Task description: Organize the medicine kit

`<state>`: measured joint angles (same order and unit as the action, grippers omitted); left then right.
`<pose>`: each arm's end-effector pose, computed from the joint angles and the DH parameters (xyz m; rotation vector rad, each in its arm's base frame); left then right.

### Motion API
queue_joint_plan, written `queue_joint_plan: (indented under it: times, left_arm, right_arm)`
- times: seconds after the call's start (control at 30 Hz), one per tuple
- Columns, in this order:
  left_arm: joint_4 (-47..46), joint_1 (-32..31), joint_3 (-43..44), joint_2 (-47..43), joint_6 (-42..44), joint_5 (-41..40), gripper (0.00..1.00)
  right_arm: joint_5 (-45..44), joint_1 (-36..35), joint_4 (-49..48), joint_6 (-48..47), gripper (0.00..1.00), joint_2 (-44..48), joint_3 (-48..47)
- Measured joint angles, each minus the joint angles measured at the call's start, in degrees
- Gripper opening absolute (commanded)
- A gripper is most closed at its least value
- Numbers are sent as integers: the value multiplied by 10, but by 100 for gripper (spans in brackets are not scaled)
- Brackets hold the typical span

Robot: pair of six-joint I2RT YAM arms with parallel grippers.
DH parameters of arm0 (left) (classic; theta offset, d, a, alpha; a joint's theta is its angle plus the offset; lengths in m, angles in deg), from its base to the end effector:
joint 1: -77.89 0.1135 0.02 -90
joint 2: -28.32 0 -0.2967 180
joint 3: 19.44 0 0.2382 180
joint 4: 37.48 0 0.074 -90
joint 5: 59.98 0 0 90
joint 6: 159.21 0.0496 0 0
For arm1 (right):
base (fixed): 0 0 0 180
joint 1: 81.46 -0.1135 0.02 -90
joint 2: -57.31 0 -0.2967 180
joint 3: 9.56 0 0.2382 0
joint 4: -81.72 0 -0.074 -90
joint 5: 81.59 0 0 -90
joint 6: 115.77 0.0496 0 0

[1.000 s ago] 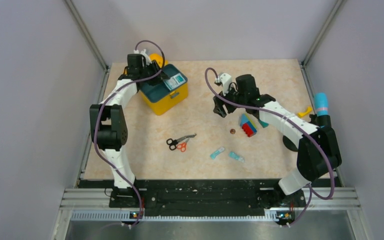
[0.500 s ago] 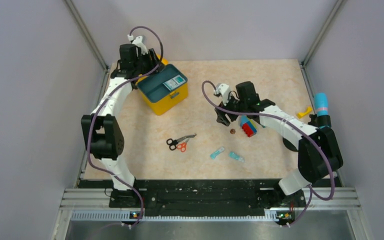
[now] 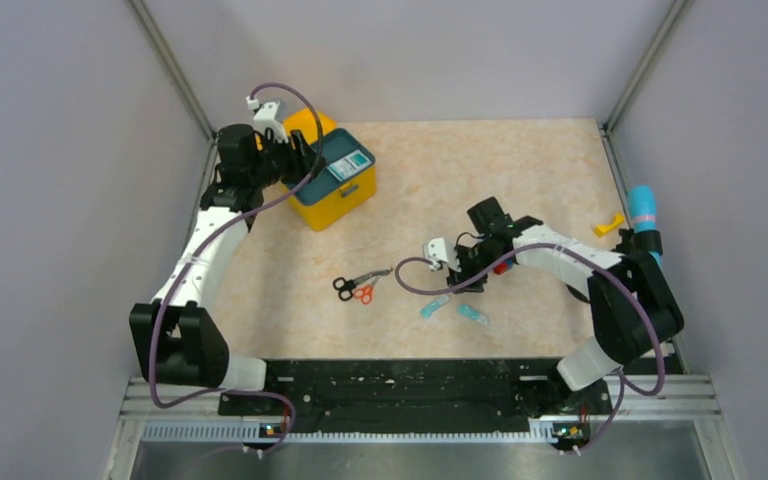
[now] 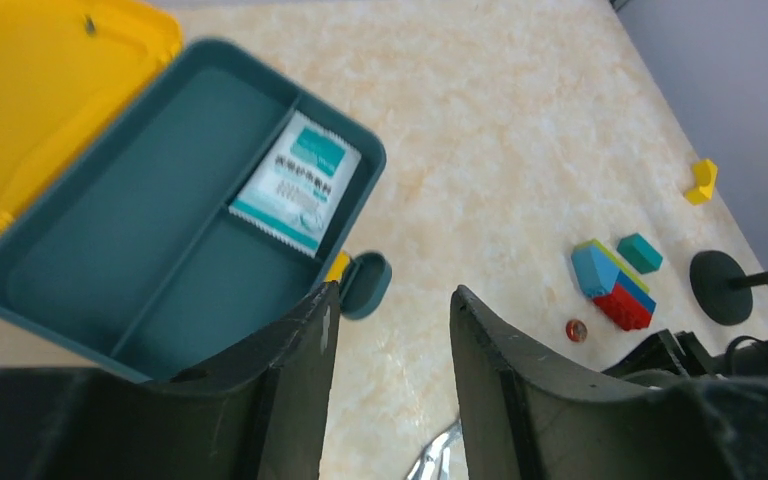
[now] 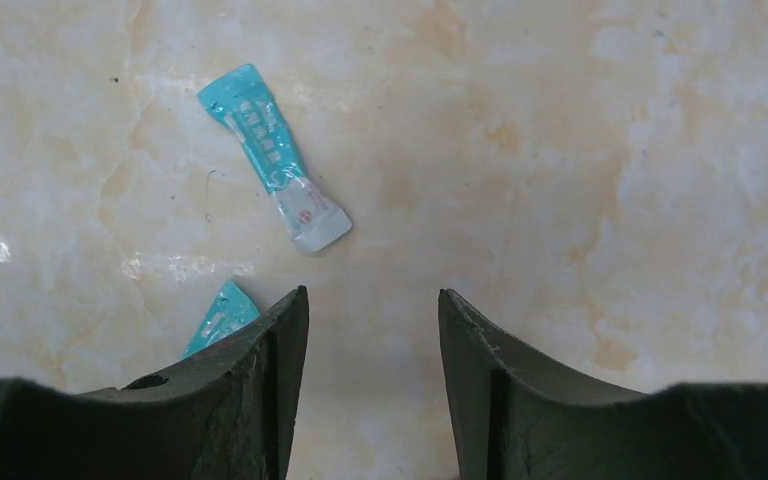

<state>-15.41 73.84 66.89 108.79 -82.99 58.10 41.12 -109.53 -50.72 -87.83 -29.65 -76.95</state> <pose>0.3185 -0.0460 0.3976 0.1881 1.8628 -0.6687 0.2289 0.1524 0.2234 -1.9077 1.6900 0.5636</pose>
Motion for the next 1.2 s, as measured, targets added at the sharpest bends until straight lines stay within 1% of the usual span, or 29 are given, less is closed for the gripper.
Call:
queue_joint_plan:
  times: [0.17, 0.27, 0.4, 0.53, 0.6, 0.8, 0.83, 0.9, 1.03, 1.13, 1.2]
  left_arm:
    - [42, 2, -40, -1, -17, 0, 50]
    - [66, 7, -45, -1, -20, -1, 49]
    - [72, 17, -45, -1, -22, -9, 50]
    - [74, 21, -45, -1, -22, -14, 49]
    - [74, 21, -45, -1, -26, -15, 49]
    - [58, 21, -45, 11, -43, -9, 48]
    - [54, 19, -45, 15, -46, -7, 48]
    - [44, 17, -45, 25, -50, -5, 48]
    - [23, 5, -45, 52, -61, 25, 50]
    - [8, -2, -41, 80, -83, 83, 54]
    - [-21, -5, -33, 110, -116, 141, 55]
  right_arm:
    - [21, -19, 45, -120, 51, -61, -23]
    - [35, -23, 85, -188, 50, -86, -46]
    - [44, -25, 104, -234, 45, -103, -55]
    - [46, -38, 109, -250, 45, -122, -55]
    - [49, -45, 108, -250, 44, -129, -55]
    - [47, -56, 93, -238, 7, -130, -55]
    - [46, -57, 84, -227, 3, -130, -55]
    - [40, -59, 59, -203, 0, -130, -55]
    - [18, -57, 8, -130, 0, -129, -58]
    - [5, -52, -24, -79, 0, -112, -67]
    - [-6, -49, -58, -40, 0, -82, -67]
